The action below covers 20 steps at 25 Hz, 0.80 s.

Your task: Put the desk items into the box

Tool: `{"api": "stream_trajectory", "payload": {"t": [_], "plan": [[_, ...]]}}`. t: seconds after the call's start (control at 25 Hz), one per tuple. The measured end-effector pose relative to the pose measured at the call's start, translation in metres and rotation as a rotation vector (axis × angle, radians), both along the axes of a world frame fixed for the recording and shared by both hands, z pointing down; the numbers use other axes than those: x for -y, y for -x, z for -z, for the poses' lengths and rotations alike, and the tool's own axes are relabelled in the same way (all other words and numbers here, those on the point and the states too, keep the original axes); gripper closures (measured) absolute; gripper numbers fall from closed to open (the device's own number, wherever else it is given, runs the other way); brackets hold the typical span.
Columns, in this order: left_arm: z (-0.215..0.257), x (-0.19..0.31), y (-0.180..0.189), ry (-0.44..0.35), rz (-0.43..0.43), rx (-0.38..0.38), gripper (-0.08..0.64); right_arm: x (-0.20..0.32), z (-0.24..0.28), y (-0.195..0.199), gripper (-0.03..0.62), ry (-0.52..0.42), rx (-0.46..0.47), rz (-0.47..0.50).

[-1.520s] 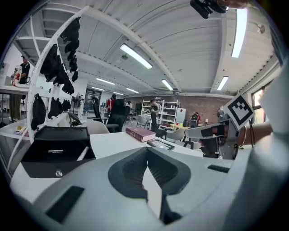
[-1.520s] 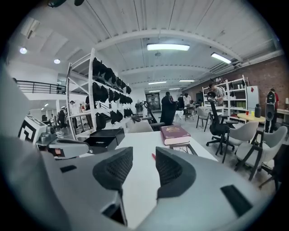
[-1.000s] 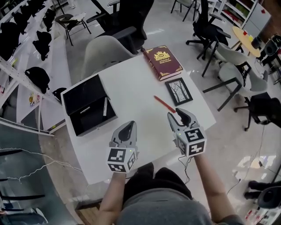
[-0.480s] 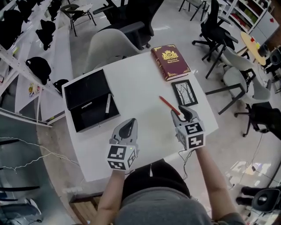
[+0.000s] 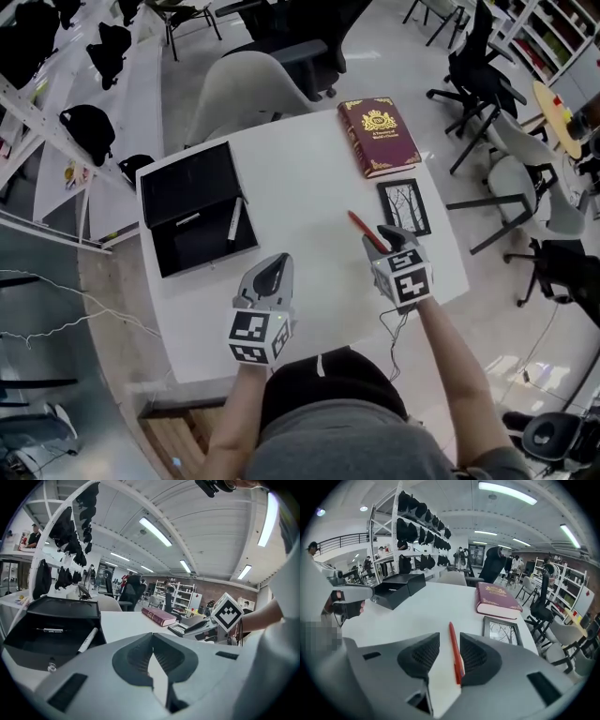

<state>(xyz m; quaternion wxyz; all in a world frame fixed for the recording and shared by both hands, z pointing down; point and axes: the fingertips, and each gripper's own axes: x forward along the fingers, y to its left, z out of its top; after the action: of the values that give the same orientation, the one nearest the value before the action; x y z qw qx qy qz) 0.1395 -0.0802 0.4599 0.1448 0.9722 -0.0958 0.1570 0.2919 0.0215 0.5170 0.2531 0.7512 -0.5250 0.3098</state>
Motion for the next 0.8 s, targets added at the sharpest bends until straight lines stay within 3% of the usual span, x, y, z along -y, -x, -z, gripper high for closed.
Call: {"api": "stream_trajectory", "payload": {"t": [0.8], "plan": [[-0.014,0.018,-0.004,0.025,0.091,0.029,0.554,0.003,-0.053,-0.011,0.49,0.227,0.106,0.075]]}}
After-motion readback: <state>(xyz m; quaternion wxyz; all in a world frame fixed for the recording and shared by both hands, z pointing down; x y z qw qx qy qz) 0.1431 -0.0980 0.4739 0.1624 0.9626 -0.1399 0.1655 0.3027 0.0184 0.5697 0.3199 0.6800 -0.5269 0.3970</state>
